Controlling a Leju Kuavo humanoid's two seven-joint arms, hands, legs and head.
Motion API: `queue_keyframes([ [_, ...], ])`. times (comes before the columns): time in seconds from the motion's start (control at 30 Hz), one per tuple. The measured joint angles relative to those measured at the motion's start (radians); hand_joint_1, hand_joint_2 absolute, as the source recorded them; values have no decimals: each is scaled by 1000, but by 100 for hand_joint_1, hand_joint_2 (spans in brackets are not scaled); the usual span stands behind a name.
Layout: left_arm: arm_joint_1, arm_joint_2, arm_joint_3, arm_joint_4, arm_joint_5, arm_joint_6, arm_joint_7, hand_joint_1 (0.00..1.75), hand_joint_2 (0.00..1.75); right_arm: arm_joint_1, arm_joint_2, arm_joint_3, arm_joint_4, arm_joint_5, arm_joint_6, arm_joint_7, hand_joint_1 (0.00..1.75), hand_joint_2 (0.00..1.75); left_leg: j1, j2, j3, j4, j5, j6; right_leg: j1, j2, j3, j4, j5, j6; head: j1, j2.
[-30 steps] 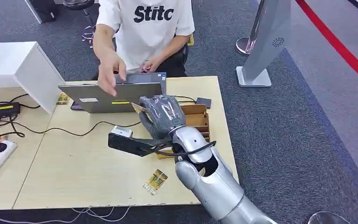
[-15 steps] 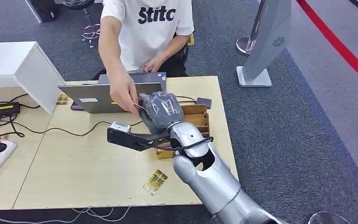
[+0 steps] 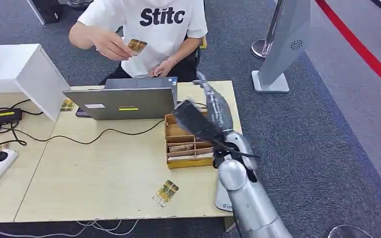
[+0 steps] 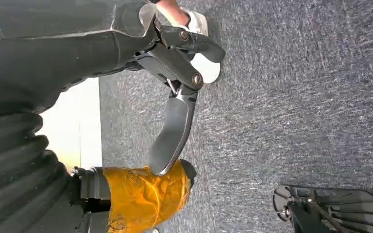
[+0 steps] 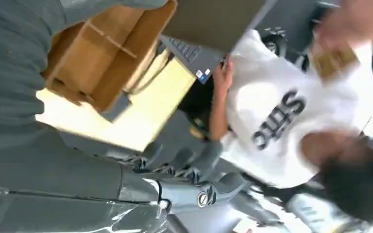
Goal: Pass the card to the sensor for recognition and then transmit it.
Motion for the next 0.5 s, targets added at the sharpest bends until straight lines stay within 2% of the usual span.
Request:
queue_keyframes([
  [0.1,7,2,0,0,8,0,0,0,175,54,-14,-224,-52,-88,14,-54,0,175,0,-1,0,0,-1,1,0,-1,0,0,0,0,0,0],
  [0.2,8,4,2,0,23,-1,0,0,175,100,-34,-436,-71,-151,-27,-85,0,175,-1,-1,0,1,-1,2,-1,-1,0,-1,0,1,0,0],
  [0.33,17,5,8,0,34,-1,-2,0,175,143,-67,-758,-20,-185,16,-206,0,175,-1,-4,-1,1,-1,2,-1,-4,1,-1,-1,2,0,0],
  [0.4,17,6,9,0,38,-1,-2,0,175,154,-82,-871,17,-157,-3,-178,0,175,0,-1,0,1,-2,2,-1,-1,1,-1,-1,2,0,0],
  [0.43,15,6,9,0,42,-1,-2,0,175,158,-104,-924,65,-138,-17,-157,0,175,0,-1,1,1,-3,3,0,-1,1,-1,-1,2,0,0],
  [0.5,14,6,13,0,51,-1,-3,0,175,183,-155,-1016,201,-84,-52,-164,0,175,0,-5,1,1,-4,4,0,-5,4,-2,-3,4,0,0],
])
